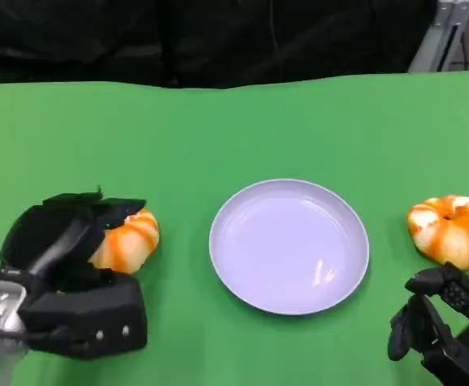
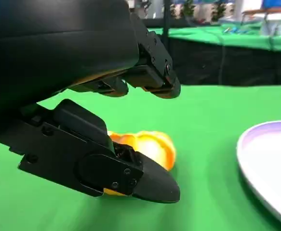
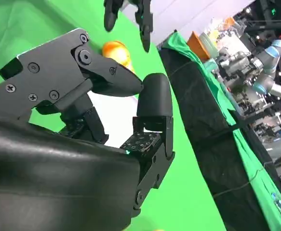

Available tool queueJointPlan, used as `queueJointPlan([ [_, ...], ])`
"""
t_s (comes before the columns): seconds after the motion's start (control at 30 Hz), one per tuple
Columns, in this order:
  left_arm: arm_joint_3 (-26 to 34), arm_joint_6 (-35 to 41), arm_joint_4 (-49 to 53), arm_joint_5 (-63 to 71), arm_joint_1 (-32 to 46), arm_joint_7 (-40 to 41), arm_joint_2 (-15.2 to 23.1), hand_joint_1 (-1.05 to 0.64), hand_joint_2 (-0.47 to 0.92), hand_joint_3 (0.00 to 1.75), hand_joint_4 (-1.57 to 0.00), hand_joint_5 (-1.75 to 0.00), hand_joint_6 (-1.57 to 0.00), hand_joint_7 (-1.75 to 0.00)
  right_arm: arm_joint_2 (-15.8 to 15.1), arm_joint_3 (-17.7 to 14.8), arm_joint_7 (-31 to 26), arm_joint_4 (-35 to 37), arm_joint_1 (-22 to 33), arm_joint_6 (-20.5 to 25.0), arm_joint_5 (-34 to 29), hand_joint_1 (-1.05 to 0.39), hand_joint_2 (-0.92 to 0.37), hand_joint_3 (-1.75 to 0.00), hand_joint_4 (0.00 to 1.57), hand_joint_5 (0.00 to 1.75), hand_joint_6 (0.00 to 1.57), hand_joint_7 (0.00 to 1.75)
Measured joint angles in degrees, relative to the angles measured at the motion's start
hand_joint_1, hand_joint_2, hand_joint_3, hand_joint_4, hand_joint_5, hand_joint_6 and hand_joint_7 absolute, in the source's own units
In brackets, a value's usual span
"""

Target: Grasp the bread from the table and place it into the plate.

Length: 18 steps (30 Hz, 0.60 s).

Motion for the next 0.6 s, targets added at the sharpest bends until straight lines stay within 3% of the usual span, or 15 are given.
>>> queueJointPlan([
  [0.6,-4.53,1.72,8.51,-2.09,-4.21,1.76,0.51,-0.94,0.92,0.09,-0.32,-0.01,-0.46,0.0,0.02,0.09,-0.33,-0.04,0.13,0.05,0.0,-0.15,-0.62,-0.97,0.83,1.74,0.82,1.38],
])
